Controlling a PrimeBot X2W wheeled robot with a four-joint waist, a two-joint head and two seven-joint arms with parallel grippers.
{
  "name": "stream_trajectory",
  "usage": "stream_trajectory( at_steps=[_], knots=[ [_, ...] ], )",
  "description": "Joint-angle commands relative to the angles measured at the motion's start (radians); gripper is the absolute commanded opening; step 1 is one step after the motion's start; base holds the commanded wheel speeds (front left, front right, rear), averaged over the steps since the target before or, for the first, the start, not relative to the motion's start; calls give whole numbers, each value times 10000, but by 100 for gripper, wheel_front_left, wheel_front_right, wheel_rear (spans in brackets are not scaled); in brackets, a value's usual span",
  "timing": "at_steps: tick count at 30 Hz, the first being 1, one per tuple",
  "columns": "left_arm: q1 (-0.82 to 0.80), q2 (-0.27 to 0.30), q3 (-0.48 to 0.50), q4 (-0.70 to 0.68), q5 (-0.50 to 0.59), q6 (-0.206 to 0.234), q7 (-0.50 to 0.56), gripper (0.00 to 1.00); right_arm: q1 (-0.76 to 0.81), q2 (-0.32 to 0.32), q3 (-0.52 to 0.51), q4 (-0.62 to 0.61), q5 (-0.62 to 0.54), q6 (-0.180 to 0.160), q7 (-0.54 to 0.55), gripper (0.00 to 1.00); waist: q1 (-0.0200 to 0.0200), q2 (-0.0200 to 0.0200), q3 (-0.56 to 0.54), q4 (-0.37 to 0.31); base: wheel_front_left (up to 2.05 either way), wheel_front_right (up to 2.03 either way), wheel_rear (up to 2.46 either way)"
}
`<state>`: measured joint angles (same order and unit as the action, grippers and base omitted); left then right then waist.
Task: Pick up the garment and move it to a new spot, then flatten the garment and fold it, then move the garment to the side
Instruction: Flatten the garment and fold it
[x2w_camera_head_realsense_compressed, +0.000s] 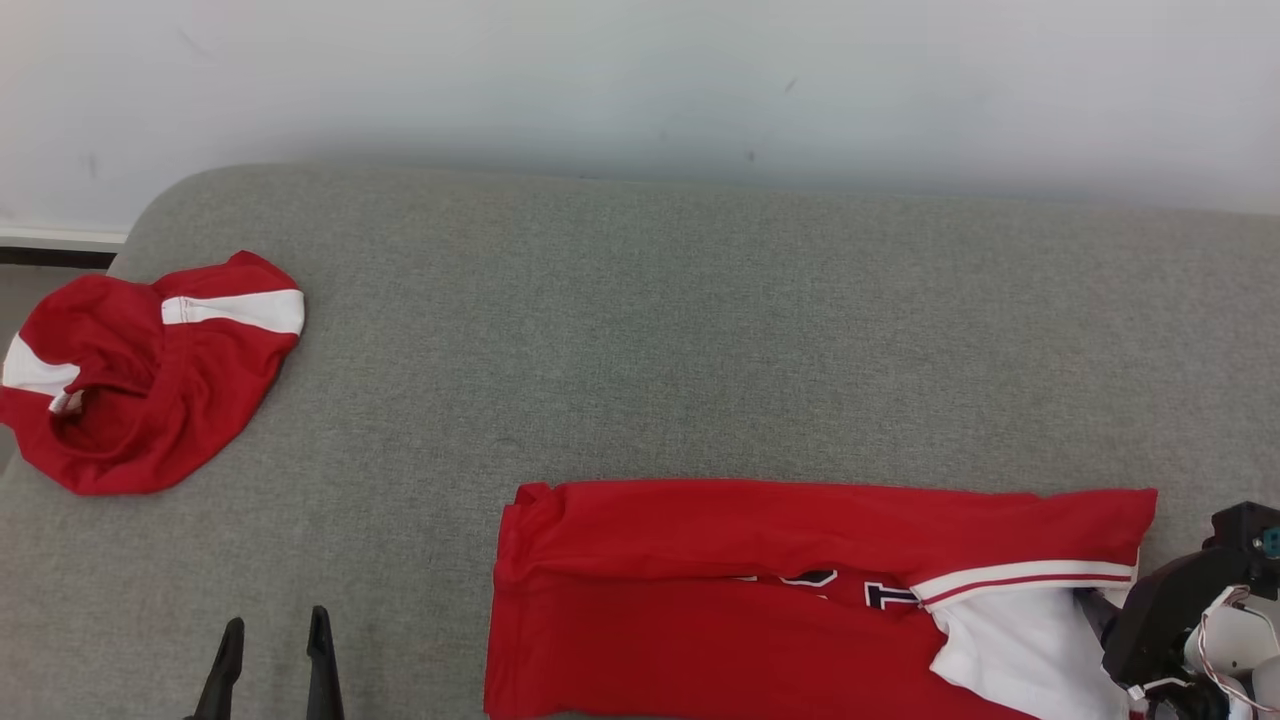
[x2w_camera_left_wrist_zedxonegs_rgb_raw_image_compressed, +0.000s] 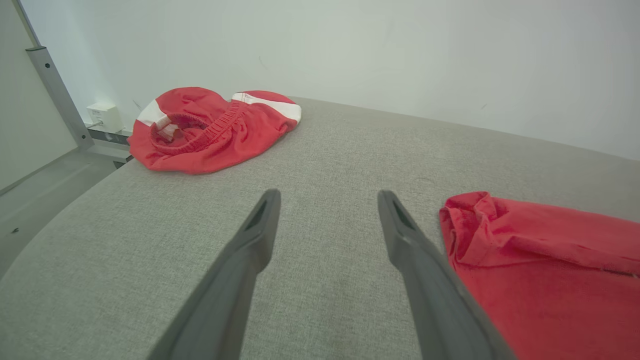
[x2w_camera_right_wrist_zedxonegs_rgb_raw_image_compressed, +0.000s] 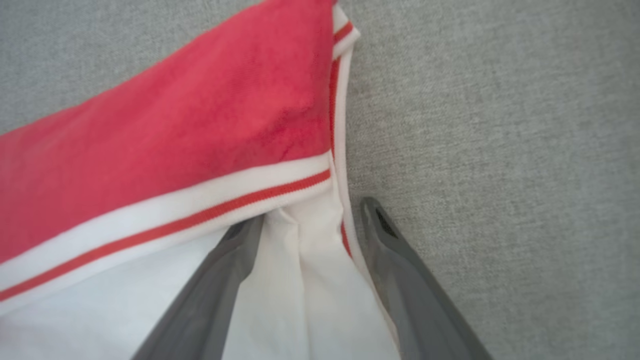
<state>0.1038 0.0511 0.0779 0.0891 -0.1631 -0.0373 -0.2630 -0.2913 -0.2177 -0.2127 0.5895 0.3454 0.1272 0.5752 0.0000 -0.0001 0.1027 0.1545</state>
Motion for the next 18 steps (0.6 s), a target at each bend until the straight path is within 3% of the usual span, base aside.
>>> stream_trajectory(
  at_steps=[1,3,18],
  knots=[
    [-179,-5,-3,80,112,-62,-15,100,88,395,340,318,161,79,272,41,0,1,8,49,0,0,0],
    [-245,-7,-22,143,185,-145,-15,100,49,406,406,327,222,80,262,0,0,1,-3,51,0,0,0],
    [-971,3,48,309,325,-411,-14,100,-555,-437,-187,139,-54,25,-684,0,0,1,-15,-537,0,0,0]
  ],
)
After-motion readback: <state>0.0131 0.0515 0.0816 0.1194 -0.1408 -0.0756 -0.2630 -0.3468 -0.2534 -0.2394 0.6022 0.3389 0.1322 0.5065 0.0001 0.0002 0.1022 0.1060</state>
